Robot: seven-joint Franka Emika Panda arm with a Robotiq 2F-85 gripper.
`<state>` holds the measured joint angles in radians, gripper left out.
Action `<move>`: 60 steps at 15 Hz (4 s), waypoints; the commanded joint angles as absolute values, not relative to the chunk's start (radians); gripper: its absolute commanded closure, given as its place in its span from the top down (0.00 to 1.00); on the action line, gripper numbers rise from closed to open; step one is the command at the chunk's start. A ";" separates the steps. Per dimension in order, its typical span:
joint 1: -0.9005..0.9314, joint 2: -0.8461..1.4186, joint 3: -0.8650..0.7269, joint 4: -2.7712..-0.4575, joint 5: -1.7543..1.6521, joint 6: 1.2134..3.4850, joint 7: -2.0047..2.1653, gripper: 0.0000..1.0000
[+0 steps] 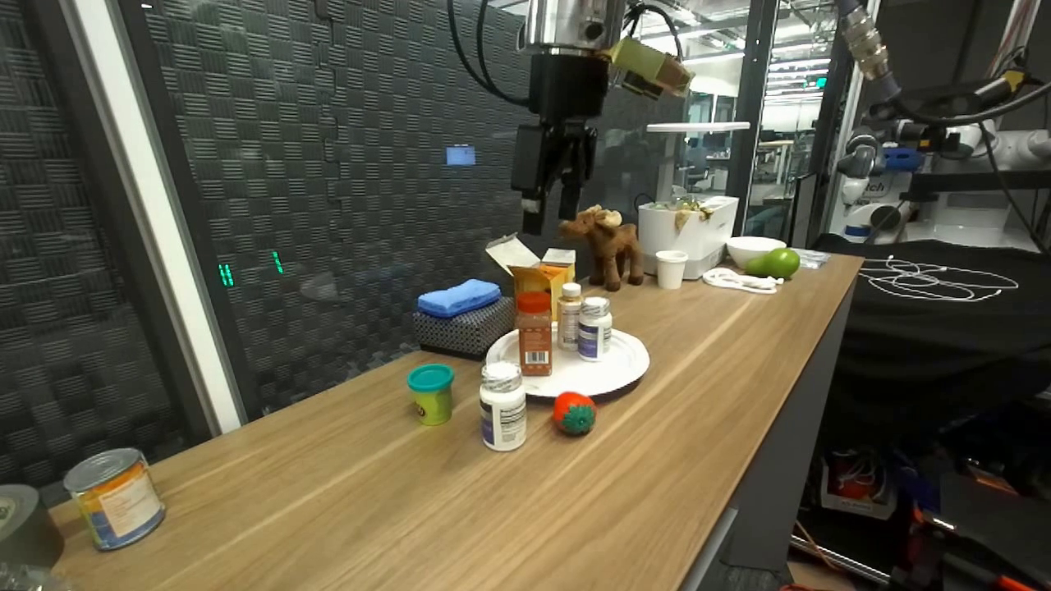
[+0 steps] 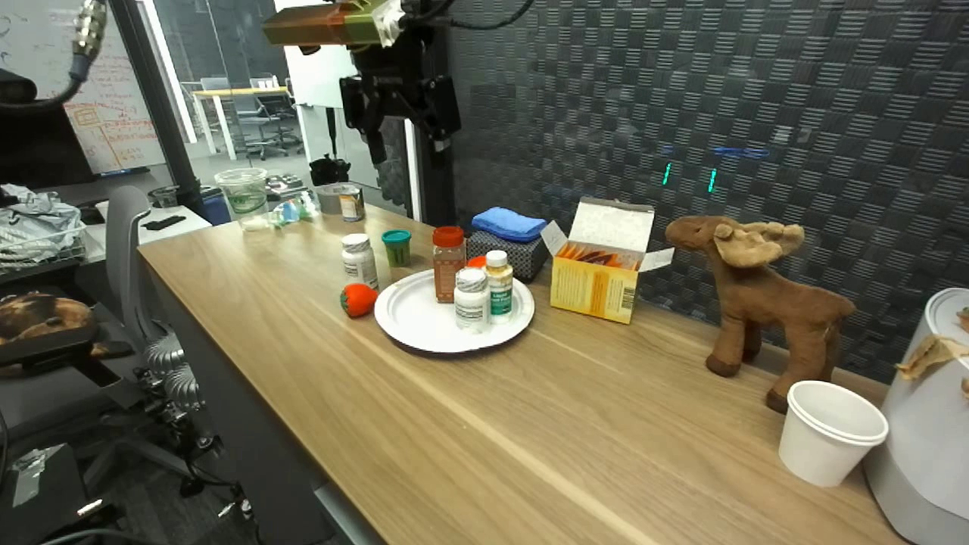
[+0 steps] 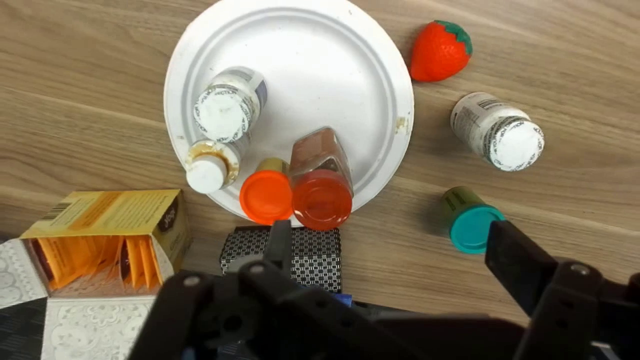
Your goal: Pick up the objects from the table and put them on the white plate.
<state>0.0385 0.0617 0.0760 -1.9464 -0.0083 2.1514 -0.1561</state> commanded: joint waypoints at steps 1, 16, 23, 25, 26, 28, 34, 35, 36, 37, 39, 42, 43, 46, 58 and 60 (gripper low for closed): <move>0.044 0.061 0.070 -1.948 -0.008 2.148 -0.155 1.00; 0.192 0.519 0.104 -1.514 -0.185 2.054 -0.047 1.00; 0.239 0.653 0.111 -1.337 -0.170 1.918 -0.104 1.00; 0.240 0.674 0.110 -1.310 -0.164 1.893 -0.109 1.00; 0.238 0.685 0.110 -1.298 -0.163 1.881 -0.115 1.00; 0.232 0.708 0.113 -1.273 -0.154 1.859 -0.128 1.00; 0.227 0.762 0.115 -1.230 -0.154 1.858 -0.164 1.00; 0.228 0.768 0.114 -1.224 -0.155 1.862 -0.164 1.00; 0.230 0.771 0.112 -1.223 -0.158 1.870 -0.163 1.00; 0.232 0.775 0.110 -1.220 -0.161 1.875 -0.159 0.80; 0.236 0.776 0.107 -1.215 -0.164 1.869 -0.152 0.66; 0.239 0.762 0.103 -1.228 -0.164 1.863 -0.137 0.42; 0.240 0.757 0.101 -1.233 -0.166 1.861 -0.130 0.33; 0.246 0.733 0.095 -1.250 -0.171 1.865 -0.099 0.27; 0.321 0.500 0.037 -1.339 -0.305 1.777 0.196 0.27; 0.321 0.456 0.035 -1.384 -0.319 1.771 0.258 0.27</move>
